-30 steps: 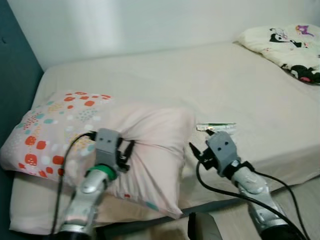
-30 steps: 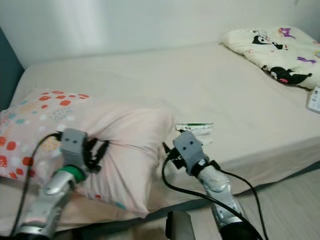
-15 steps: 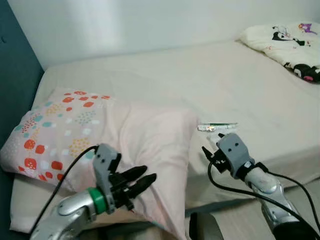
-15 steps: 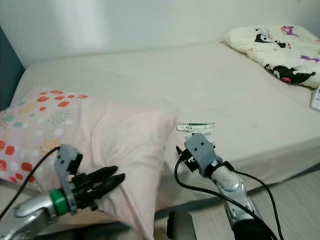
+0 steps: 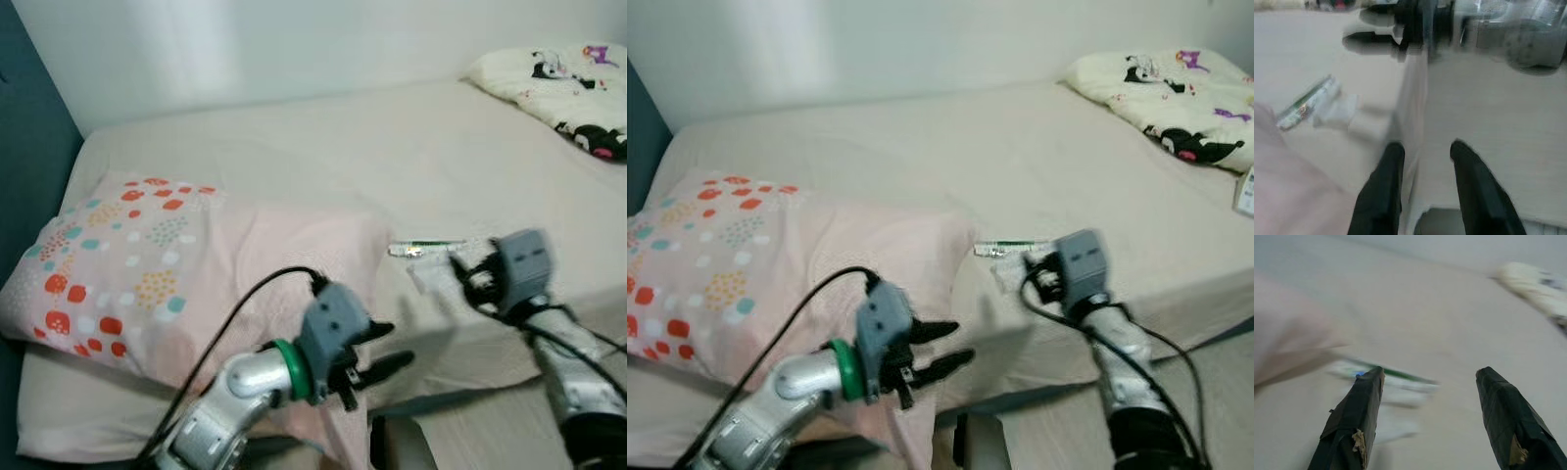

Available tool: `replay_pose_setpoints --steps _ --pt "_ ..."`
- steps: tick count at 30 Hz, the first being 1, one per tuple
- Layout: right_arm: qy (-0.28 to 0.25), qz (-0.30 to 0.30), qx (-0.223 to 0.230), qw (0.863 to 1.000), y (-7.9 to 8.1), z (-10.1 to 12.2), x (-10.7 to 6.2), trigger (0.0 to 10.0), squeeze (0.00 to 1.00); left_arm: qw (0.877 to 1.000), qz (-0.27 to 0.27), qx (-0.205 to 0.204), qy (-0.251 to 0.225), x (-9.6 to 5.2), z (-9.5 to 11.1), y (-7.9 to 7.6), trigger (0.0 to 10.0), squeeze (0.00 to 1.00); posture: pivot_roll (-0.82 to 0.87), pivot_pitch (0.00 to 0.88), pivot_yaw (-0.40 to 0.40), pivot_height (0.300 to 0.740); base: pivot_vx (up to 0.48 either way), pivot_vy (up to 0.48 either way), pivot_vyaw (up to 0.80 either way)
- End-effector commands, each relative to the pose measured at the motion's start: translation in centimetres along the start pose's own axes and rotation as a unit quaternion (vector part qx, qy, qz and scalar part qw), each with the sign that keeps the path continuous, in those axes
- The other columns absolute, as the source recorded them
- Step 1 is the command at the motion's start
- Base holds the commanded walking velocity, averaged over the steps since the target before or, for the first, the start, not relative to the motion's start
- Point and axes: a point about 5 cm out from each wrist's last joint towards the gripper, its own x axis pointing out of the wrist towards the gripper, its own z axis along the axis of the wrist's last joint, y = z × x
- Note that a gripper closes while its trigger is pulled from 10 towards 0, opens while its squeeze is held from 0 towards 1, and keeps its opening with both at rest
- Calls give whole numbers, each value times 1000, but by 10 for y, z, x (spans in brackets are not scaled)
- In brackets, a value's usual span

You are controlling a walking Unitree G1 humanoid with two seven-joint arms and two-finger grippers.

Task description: Clean up the room

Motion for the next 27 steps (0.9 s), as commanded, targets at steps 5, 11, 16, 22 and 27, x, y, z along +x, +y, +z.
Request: replay_pose_setpoints --steps 5,11,16,22,27 --pt "4 -47 4 999 -17 0 -5 10000 0 990 31 50 130 11 -42 -5 10000 0 -212 52 106 515 0 0 0" --pt "1 -33 11 999 -7 -1 -5 10000 0 964 98 68 237 -8 -82 15 10000 0 -201 64 109 515 0 0 0" --pt "5 -6 29 1000 14 -7 -3 10000 0 927 226 30 298 -59 -104 53 10000 0 -180 77 112 515 0 0 0" --pt "8 19 40 999 33 -12 -4 10000 0 894 301 47 329 -107 -104 82 10000 0 -156 85 120 515 0 0 0" --pt "13 40 45 998 48 -15 -4 10000 0 886 284 95 354 -142 -92 96 10000 0 -137 82 117 515 0 0 0"
